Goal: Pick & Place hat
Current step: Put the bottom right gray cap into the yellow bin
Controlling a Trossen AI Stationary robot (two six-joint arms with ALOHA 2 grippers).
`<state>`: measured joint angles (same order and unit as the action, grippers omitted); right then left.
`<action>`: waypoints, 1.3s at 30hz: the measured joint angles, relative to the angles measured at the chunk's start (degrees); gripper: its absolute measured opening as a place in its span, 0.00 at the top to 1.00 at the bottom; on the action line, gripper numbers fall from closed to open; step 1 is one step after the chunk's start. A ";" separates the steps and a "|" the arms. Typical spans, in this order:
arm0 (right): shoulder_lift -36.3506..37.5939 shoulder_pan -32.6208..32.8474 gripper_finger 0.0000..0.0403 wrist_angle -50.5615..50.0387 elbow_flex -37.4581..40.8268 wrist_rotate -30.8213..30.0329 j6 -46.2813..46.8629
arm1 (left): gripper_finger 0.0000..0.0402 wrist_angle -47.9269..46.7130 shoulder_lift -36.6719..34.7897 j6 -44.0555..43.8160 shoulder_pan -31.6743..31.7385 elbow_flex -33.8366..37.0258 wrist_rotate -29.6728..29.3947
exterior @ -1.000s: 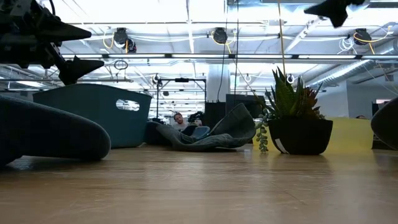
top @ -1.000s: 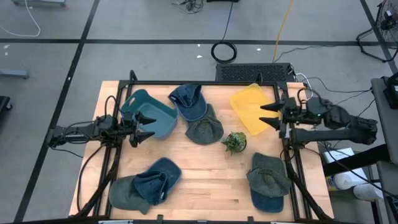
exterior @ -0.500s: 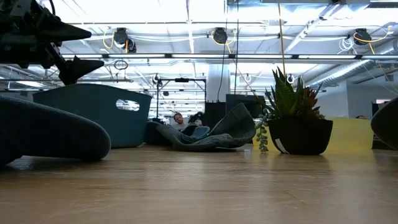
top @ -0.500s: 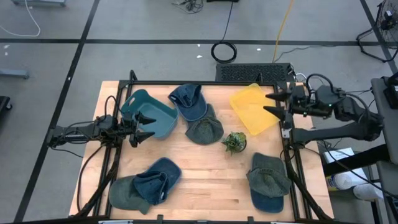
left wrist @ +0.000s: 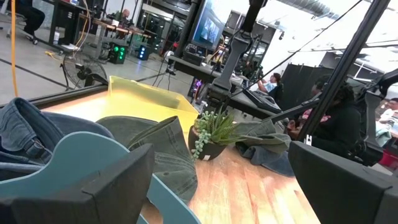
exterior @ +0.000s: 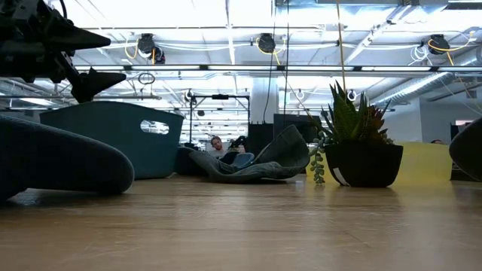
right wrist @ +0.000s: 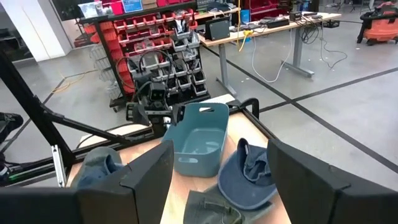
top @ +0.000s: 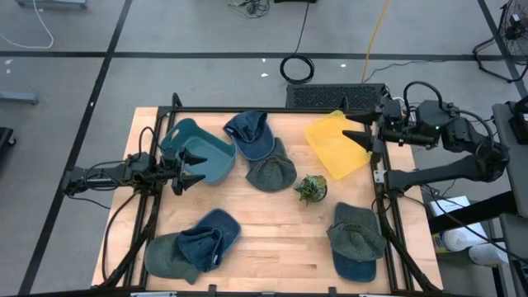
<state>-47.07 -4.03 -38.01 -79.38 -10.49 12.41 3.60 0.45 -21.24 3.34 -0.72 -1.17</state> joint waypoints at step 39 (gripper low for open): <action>-21.27 5.90 0.38 -35.98 -31.40 3.22 8.77 | 0.06 0.00 0.00 0.00 0.00 0.01 -0.01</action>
<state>-68.34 1.86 -73.99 -110.78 -7.27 21.18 3.60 0.45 -21.24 3.34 -0.71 -1.18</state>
